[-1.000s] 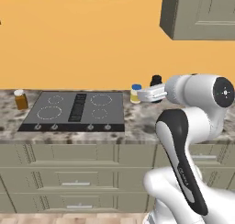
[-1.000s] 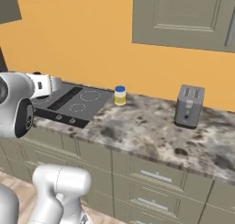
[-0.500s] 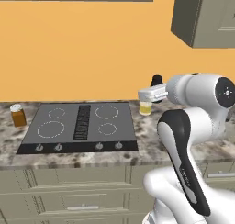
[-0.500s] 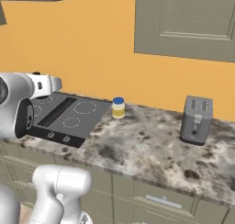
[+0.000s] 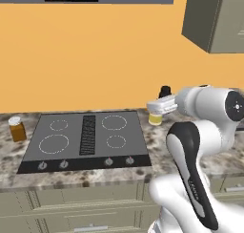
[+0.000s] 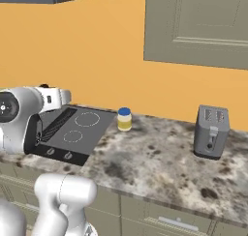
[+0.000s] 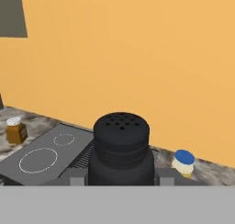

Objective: Collect the turmeric, mayonnaise, and shaker from the cabinet and place them next to the stove.

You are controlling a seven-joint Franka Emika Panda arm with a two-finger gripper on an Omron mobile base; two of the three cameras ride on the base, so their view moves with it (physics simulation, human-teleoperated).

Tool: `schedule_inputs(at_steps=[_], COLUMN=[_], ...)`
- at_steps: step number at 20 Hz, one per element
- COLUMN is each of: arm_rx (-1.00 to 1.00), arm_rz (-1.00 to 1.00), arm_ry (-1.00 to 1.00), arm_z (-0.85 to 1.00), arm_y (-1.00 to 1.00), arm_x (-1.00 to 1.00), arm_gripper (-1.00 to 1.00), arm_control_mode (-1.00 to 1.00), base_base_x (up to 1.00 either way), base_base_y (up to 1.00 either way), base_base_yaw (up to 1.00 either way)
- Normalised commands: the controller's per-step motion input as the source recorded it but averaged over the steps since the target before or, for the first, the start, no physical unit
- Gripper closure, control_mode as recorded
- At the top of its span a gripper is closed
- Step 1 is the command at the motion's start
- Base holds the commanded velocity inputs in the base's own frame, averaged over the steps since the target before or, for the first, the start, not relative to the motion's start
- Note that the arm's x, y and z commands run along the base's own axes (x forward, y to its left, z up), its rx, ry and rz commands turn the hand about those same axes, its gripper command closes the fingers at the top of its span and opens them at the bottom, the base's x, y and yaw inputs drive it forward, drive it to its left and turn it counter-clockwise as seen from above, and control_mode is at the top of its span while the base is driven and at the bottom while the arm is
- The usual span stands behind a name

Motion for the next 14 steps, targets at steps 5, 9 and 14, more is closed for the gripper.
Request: schedule_inputs(at_steps=[5,9,14], arm_rx=[0.00,0.00,0.00], arm_rz=[0.14,0.16,0.20], arm_ry=[-0.05,0.00,-0.13], arm_z=[-0.75,-0.73,-0.90], arm_y=[-0.49,-0.50,-0.33], arm_x=[0.00,0.00,0.00], arm_gripper=[1.00,1.00,1.00], arm_control_mode=[-1.00,-1.00,-1.00], base_base_x=[0.00,0.00,0.00], base_base_y=[0.00,0.00,0.00], base_base_yaw=[0.00,0.00,0.00])
